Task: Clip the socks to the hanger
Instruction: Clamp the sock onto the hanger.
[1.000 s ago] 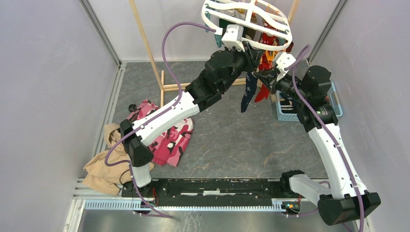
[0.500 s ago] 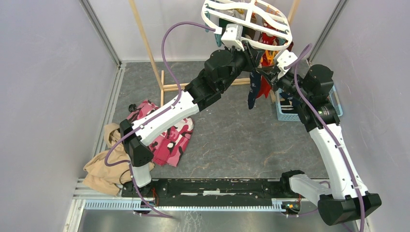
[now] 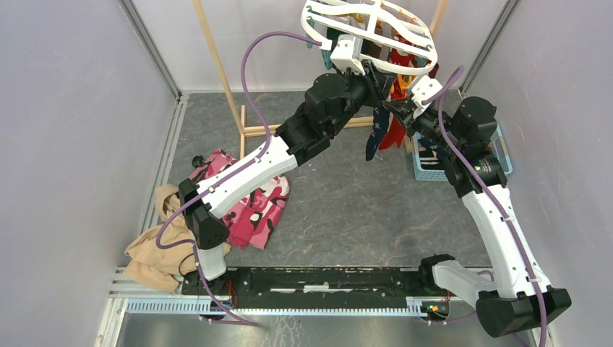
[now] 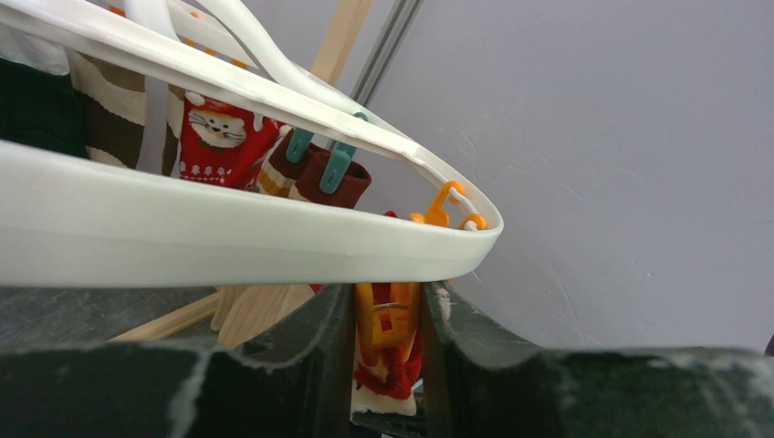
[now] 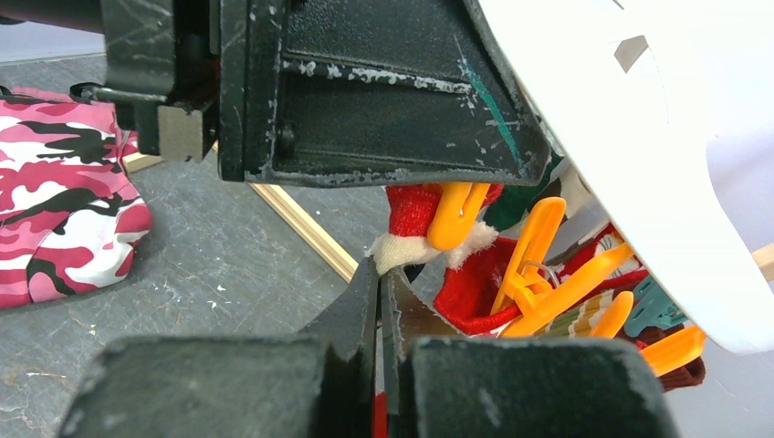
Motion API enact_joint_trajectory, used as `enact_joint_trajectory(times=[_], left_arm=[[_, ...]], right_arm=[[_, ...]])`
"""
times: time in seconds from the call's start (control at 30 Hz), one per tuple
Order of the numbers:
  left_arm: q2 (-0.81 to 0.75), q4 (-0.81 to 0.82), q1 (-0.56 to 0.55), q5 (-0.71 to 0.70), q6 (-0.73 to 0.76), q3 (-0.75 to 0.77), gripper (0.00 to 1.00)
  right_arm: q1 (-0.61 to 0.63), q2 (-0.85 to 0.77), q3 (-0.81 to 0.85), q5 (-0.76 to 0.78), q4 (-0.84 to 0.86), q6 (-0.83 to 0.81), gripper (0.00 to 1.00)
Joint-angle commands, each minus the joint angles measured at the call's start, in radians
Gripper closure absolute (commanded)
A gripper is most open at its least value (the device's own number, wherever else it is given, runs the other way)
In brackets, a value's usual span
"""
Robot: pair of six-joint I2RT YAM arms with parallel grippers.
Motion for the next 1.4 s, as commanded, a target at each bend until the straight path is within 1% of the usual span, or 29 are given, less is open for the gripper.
enact_joint_trajectory(times=[0.0, 0.13, 0.5, 0.57, 0.63, 0.7, 0.8, 0.93, 1.07, 1.1, 1.13, 1.2, 1.3, 1.37], left_arm=[[-0.004, 0.002, 0.008, -0.001, -0.033, 0.037, 0.61], [-0.014, 0.000, 0.008, -0.001, -0.033, 0.028, 0.48], [-0.069, 0.008, 0.007, 0.003, -0.030, -0.024, 0.21], [-0.081, 0.007, 0.007, 0.005, -0.029, -0.036, 0.17], [-0.115, 0.015, 0.007, 0.008, -0.024, -0.087, 0.13], [-0.145, 0.025, 0.008, 0.017, -0.022, -0.130, 0.12], [-0.191, 0.036, 0.008, 0.055, -0.022, -0.193, 0.12], [-0.277, 0.064, 0.006, 0.168, 0.001, -0.295, 0.12], [-0.383, 0.119, 0.007, 0.311, 0.059, -0.438, 0.09], [-0.414, 0.130, 0.007, 0.344, 0.075, -0.493, 0.08], [-0.443, 0.140, 0.007, 0.366, 0.087, -0.519, 0.07], [-0.503, 0.157, 0.007, 0.405, 0.116, -0.620, 0.06], [-0.594, 0.161, 0.008, 0.449, 0.150, -0.756, 0.05], [-0.664, 0.154, 0.008, 0.456, 0.180, -0.853, 0.03]], right_arm=[[0.003, -0.006, 0.021, 0.021, 0.022, 0.000, 1.00], [0.005, -0.009, 0.020, 0.026, 0.023, 0.001, 1.00], [0.004, -0.016, 0.011, 0.026, 0.025, 0.005, 0.99], [0.003, -0.019, 0.007, 0.025, 0.021, 0.003, 0.94], [0.003, -0.027, -0.005, 0.024, 0.016, 0.001, 0.83], [0.001, -0.033, -0.013, 0.019, 0.013, -0.002, 0.76], [-0.009, -0.041, -0.025, -0.001, 0.003, -0.003, 0.67], [-0.045, -0.067, -0.048, -0.058, -0.018, -0.019, 0.55], [-0.102, -0.099, -0.070, -0.146, -0.059, -0.058, 0.38], [-0.116, -0.105, -0.075, -0.161, -0.079, -0.077, 0.34], [-0.123, -0.112, -0.079, -0.176, -0.098, -0.096, 0.32], [-0.142, -0.124, -0.087, -0.209, -0.148, -0.152, 0.27], [-0.172, -0.139, -0.110, -0.259, -0.219, -0.220, 0.22], [-0.195, -0.151, -0.136, -0.278, -0.238, -0.242, 0.20]])
